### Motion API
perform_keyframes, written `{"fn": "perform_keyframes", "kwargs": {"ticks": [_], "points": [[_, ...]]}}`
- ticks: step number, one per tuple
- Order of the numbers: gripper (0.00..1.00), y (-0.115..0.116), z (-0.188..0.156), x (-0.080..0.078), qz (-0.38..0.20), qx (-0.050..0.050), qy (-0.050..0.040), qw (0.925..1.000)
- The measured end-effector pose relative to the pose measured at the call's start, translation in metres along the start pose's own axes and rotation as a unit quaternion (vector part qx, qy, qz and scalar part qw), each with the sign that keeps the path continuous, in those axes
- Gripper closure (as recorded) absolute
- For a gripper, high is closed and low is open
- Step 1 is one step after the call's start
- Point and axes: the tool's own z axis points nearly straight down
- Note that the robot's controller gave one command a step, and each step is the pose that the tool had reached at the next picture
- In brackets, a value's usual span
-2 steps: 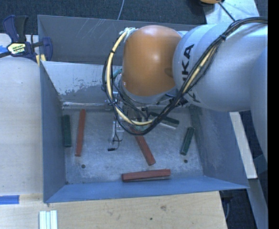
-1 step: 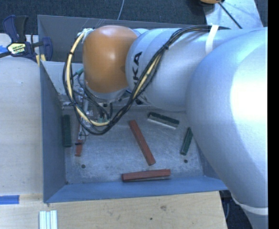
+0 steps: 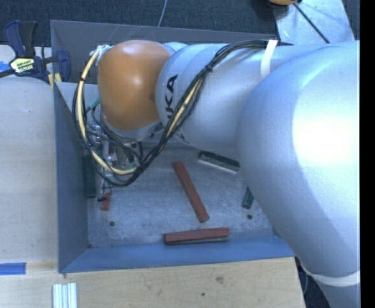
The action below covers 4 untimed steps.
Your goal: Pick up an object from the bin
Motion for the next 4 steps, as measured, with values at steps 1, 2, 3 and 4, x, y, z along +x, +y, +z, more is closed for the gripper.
{"fn": "perform_keyframes", "kwargs": {"ticks": [1,2,3,4], "points": [[0.00,-0.032,0.061,0.012,-0.090,0.002,-0.0009,0.9959],[1.00,-0.016,0.057,0.041,-0.140,0.001,-0.0060,0.9902],[0.00,-0.016,0.057,0.041,-0.140,0.001,-0.0059,0.9902],[1.00,-0.016,0.057,0.041,-0.139,0.001,-0.0058,0.9902]]}}
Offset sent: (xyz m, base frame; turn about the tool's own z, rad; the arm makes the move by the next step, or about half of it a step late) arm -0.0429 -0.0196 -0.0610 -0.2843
